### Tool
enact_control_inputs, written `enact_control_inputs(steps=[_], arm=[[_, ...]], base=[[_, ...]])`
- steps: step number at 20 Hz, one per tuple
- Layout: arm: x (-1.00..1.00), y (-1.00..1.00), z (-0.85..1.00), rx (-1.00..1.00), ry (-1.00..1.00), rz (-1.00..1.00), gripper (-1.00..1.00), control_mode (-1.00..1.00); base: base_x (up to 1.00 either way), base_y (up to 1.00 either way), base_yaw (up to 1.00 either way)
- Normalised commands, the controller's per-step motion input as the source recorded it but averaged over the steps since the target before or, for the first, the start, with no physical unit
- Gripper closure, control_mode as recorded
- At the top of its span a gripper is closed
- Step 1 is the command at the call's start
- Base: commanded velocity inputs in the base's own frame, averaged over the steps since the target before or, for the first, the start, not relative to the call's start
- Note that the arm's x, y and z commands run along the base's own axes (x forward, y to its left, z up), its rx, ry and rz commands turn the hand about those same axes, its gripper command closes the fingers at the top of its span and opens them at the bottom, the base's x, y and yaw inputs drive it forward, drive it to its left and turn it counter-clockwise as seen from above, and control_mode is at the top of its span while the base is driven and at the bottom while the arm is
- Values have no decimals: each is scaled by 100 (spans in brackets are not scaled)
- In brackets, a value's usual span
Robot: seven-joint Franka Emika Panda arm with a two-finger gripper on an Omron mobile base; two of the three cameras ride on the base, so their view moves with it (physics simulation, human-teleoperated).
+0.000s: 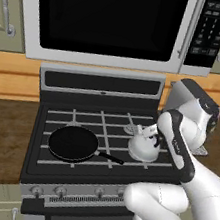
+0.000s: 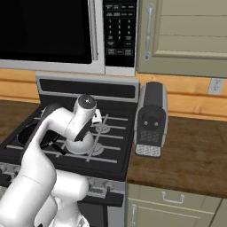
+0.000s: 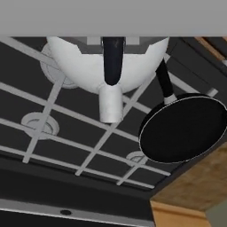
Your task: Pick the kettle from the counter and place it on a stove burner. Then turn the burner on.
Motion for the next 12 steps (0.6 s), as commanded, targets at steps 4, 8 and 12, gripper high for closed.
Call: enact_control_inputs(steps=[4, 8, 12], arm=[[48, 29, -50, -17, 1, 0, 100, -100], [6, -5, -14, -5, 2, 0, 100, -100], [37, -47, -9, -2, 0, 0, 100, -100]], base=[[0, 0, 0], [0, 0, 0], [0, 0, 0]])
